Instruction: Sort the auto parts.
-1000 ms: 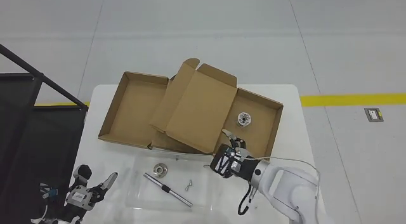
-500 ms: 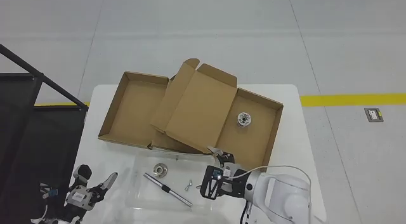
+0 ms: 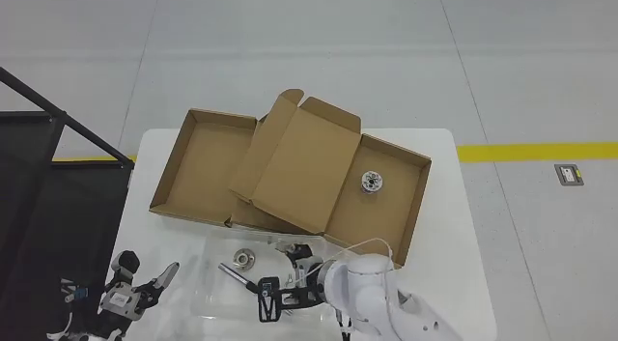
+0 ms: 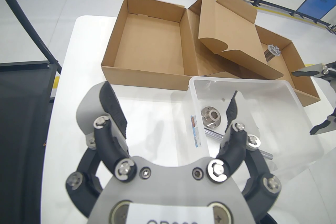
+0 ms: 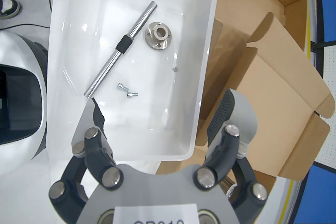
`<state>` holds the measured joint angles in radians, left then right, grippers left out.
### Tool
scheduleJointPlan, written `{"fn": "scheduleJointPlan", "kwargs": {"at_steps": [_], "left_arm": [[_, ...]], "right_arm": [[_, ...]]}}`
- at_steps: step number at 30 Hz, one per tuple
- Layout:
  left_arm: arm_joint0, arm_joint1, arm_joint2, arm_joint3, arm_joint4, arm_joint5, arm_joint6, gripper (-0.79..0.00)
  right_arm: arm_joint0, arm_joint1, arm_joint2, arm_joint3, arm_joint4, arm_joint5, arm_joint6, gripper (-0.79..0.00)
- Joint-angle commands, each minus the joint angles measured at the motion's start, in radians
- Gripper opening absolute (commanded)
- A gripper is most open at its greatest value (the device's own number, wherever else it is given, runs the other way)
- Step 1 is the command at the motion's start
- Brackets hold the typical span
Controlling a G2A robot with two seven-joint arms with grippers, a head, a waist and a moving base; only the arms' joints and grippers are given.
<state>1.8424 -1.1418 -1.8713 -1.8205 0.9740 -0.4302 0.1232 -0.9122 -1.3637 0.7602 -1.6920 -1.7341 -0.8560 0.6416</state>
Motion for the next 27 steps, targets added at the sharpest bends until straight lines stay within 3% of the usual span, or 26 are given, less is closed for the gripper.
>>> {"fn": "scheduleJointPlan", "kwargs": {"at_steps": [1, 11, 16, 18, 21, 27], "left_arm": [[0.000, 0.000, 0.000, 0.000, 0.000, 0.000, 0.000, 0.000], [0.000, 0.000, 0.000, 0.000, 0.000, 0.000, 0.000, 0.000], [0.000, 0.000, 0.000, 0.000, 0.000, 0.000, 0.000, 0.000], [0.000, 0.000, 0.000, 0.000, 0.000, 0.000, 0.000, 0.000], [0.000, 0.000, 0.000, 0.000, 0.000, 0.000, 0.000, 0.000], [0.000, 0.000, 0.000, 0.000, 0.000, 0.000, 0.000, 0.000]], "right_arm": [[0.024, -0.007, -0.028, 0.024, 0.010, -0.053, 0.039, 0.000], [0.026, -0.009, -0.036, 0.028, 0.011, -0.055, 0.054, 0.000], [0.045, -0.020, -0.094, 0.083, -0.053, -0.038, 0.019, 0.000], [0.062, -0.029, -0.112, 0.125, -0.062, -0.023, 0.023, -0.419], [0.090, -0.047, -0.139, 0.175, -0.053, -0.010, 0.050, -0.468], [0.134, -0.079, -0.175, 0.245, -0.013, -0.021, 0.115, -0.480]]}}
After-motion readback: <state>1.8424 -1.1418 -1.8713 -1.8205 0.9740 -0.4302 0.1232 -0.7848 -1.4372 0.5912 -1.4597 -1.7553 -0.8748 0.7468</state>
